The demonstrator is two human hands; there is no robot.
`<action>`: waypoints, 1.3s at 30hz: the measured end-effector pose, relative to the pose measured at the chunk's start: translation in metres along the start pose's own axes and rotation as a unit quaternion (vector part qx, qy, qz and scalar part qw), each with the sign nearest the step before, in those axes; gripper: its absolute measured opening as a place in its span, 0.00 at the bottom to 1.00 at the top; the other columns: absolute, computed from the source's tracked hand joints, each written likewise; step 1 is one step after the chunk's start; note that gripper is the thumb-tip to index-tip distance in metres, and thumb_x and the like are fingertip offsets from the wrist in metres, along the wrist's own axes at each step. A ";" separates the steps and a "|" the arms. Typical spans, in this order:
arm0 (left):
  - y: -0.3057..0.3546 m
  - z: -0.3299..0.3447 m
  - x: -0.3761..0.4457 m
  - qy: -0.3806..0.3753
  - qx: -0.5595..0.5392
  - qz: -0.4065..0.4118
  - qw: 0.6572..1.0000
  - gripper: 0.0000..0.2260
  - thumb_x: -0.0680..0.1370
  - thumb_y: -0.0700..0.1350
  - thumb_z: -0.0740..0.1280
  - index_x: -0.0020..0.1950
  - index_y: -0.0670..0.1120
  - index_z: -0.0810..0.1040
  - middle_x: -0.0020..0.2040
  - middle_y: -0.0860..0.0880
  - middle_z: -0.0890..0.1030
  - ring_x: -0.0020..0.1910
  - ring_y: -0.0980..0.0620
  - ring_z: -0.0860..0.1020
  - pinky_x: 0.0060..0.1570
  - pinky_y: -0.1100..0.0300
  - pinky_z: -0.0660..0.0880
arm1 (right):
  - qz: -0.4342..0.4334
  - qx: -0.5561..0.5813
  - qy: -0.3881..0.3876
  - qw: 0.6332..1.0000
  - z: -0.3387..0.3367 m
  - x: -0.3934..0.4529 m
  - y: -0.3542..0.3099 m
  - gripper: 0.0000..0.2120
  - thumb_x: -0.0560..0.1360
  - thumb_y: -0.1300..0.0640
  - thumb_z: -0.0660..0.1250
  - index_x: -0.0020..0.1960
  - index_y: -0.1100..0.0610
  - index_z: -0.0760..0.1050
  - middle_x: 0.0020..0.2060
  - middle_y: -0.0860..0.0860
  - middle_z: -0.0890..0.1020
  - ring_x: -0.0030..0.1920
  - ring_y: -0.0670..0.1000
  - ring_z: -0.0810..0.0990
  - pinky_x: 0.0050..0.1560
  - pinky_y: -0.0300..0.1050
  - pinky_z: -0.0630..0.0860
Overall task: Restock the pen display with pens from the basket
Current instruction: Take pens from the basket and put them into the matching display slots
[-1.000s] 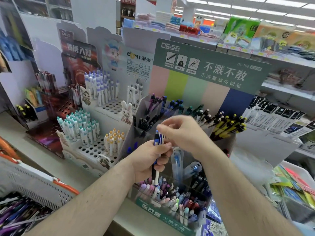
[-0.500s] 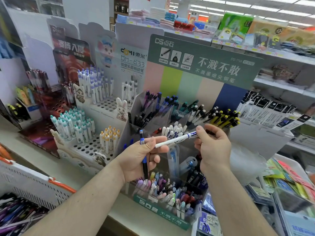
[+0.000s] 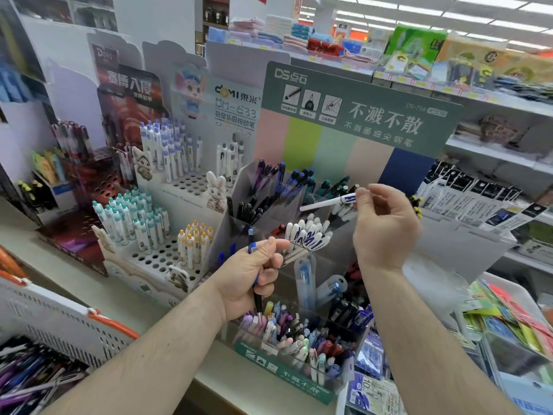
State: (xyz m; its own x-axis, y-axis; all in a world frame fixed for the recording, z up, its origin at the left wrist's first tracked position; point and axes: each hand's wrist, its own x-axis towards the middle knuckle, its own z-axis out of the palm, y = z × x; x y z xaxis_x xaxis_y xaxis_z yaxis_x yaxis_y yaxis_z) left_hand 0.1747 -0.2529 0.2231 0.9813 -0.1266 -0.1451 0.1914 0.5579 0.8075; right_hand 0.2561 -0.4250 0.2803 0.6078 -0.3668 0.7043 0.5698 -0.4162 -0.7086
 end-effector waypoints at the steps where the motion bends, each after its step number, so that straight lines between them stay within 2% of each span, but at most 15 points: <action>1: 0.000 0.000 -0.001 0.002 0.008 0.001 1.000 0.14 0.77 0.50 0.62 0.55 0.43 0.76 0.32 0.52 0.74 0.22 0.59 0.63 0.22 0.67 0.56 | -0.034 -0.028 -0.016 0.999 0.006 -0.001 0.002 0.04 0.74 0.57 0.74 0.48 0.56 0.84 0.37 0.45 0.83 0.38 0.47 0.81 0.44 0.42 0.79; 5: 0.001 0.000 -0.006 0.012 0.052 0.014 0.998 0.10 0.82 0.45 0.59 0.54 0.41 0.76 0.31 0.52 0.72 0.23 0.59 0.62 0.22 0.67 0.57 | -0.112 -0.127 -0.131 0.977 0.025 -0.007 0.006 0.04 0.75 0.59 0.73 0.47 0.58 0.85 0.37 0.50 0.85 0.37 0.50 0.81 0.41 0.44 0.78; 9: 0.001 -0.001 -0.008 0.013 0.078 0.023 0.997 0.09 0.82 0.43 0.59 0.55 0.40 0.76 0.31 0.52 0.72 0.23 0.58 0.63 0.21 0.67 0.59 | -0.024 -0.242 -0.312 0.918 0.036 -0.007 0.002 0.09 0.77 0.55 0.68 0.53 0.52 0.85 0.47 0.48 0.86 0.48 0.51 0.83 0.50 0.45 0.79; 13: -0.001 -0.003 -0.009 0.017 0.092 0.021 0.995 0.09 0.82 0.43 0.59 0.55 0.41 0.77 0.32 0.52 0.72 0.24 0.58 0.63 0.21 0.67 0.59 | 0.038 -0.288 -0.395 0.872 0.044 0.004 -0.007 0.11 0.76 0.56 0.65 0.53 0.49 0.85 0.49 0.47 0.86 0.47 0.51 0.83 0.49 0.48 0.81; 15: -0.001 -0.003 -0.009 0.018 0.101 0.020 0.994 0.08 0.82 0.43 0.60 0.55 0.41 0.77 0.31 0.52 0.72 0.23 0.59 0.63 0.22 0.67 0.58 | 0.052 -0.295 -0.415 0.859 0.044 0.007 -0.013 0.12 0.76 0.58 0.64 0.51 0.50 0.86 0.49 0.48 0.86 0.47 0.52 0.83 0.50 0.50 0.82; 18: -0.001 -0.003 -0.009 0.026 0.134 0.016 0.990 0.07 0.82 0.43 0.61 0.53 0.42 0.77 0.29 0.53 0.71 0.24 0.59 0.62 0.23 0.66 0.58 | 0.032 -0.258 -0.358 0.897 0.036 0.000 -0.027 0.11 0.76 0.58 0.65 0.50 0.51 0.85 0.45 0.45 0.85 0.47 0.50 0.82 0.50 0.46 0.80; 20: 0.001 -0.003 -0.011 0.031 0.191 0.012 0.981 0.06 0.81 0.45 0.64 0.51 0.43 0.78 0.28 0.54 0.70 0.25 0.58 0.63 0.24 0.65 0.59 | 0.048 -0.188 -0.354 0.915 0.029 -0.012 -0.040 0.07 0.76 0.54 0.68 0.44 0.51 0.84 0.38 0.41 0.83 0.42 0.45 0.82 0.45 0.42 0.77; 22: 0.002 0.001 -0.011 0.051 0.291 0.012 0.955 0.06 0.80 0.46 0.66 0.46 0.46 0.78 0.29 0.54 0.72 0.24 0.60 0.65 0.25 0.66 0.63 | 0.078 -0.145 -0.415 0.895 0.024 -0.030 -0.055 0.11 0.74 0.45 0.70 0.39 0.51 0.82 0.33 0.43 0.82 0.38 0.42 0.80 0.40 0.41 0.77; 24: 0.000 0.006 -0.008 0.080 0.379 0.022 0.922 0.08 0.80 0.42 0.66 0.41 0.50 0.75 0.31 0.54 0.74 0.23 0.62 0.69 0.24 0.69 0.67 | 0.073 -0.156 -0.472 0.865 0.022 -0.048 -0.060 0.15 0.73 0.41 0.71 0.38 0.52 0.81 0.34 0.44 0.81 0.38 0.43 0.80 0.40 0.43 0.78; 26: -0.001 0.009 -0.006 0.068 0.418 0.031 0.905 0.08 0.79 0.36 0.64 0.45 0.47 0.77 0.31 0.56 0.75 0.25 0.64 0.72 0.25 0.72 0.69 | 0.057 -0.173 -0.481 0.857 0.021 -0.057 -0.059 0.14 0.74 0.43 0.71 0.39 0.53 0.79 0.35 0.46 0.80 0.39 0.46 0.79 0.41 0.45 0.79; 27: 0.000 0.009 -0.007 0.050 0.420 0.031 0.906 0.06 0.78 0.35 0.65 0.49 0.44 0.78 0.29 0.57 0.76 0.25 0.64 0.73 0.26 0.72 0.68 | 0.060 -0.171 -0.471 0.863 0.019 -0.058 -0.056 0.12 0.75 0.46 0.71 0.38 0.53 0.78 0.35 0.46 0.79 0.39 0.46 0.79 0.41 0.46 0.78; 30: 0.008 0.003 -0.012 0.024 0.365 0.022 0.930 0.05 0.78 0.44 0.68 0.52 0.46 0.80 0.35 0.53 0.81 0.29 0.58 0.74 0.32 0.64 0.72 | 0.124 -0.119 -0.406 0.897 0.010 -0.047 -0.046 0.10 0.74 0.52 0.72 0.35 0.54 0.79 0.31 0.46 0.78 0.33 0.45 0.76 0.37 0.43 0.74; 33: 0.014 -0.011 -0.011 0.035 0.237 0.005 0.971 0.10 0.83 0.46 0.61 0.57 0.45 0.80 0.39 0.47 0.81 0.31 0.53 0.76 0.32 0.61 0.74 | 0.213 -0.028 -0.316 0.924 -0.002 -0.030 -0.039 0.05 0.74 0.56 0.73 0.39 0.53 0.82 0.33 0.50 0.82 0.28 0.44 0.73 0.31 0.40 0.71; 36: 0.018 -0.018 -0.011 0.011 0.005 0.006 1.000 0.14 0.82 0.43 0.56 0.60 0.41 0.78 0.39 0.44 0.82 0.30 0.51 0.77 0.29 0.60 0.77 | 0.296 0.047 -0.249 0.921 -0.009 -0.019 -0.033 0.02 0.75 0.62 0.73 0.45 0.56 0.80 0.39 0.56 0.84 0.25 0.45 0.73 0.28 0.39 0.70; 39: 0.021 -0.016 -0.010 -0.011 -0.100 0.030 0.995 0.15 0.75 0.44 0.61 0.58 0.41 0.80 0.38 0.45 0.83 0.29 0.52 0.79 0.28 0.63 0.78 | 0.342 0.087 -0.225 0.908 -0.008 -0.019 -0.027 0.04 0.75 0.62 0.72 0.48 0.59 0.78 0.39 0.57 0.84 0.25 0.45 0.73 0.28 0.39 0.71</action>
State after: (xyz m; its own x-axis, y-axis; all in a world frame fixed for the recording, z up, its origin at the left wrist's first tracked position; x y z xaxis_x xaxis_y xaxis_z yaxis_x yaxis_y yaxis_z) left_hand 0.1693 -0.2262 0.2325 0.9908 -0.1055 -0.0851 0.1351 0.7162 0.6847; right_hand 0.2249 -0.4132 0.2865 0.9947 -0.0965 0.0357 0.0293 -0.0672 -0.9973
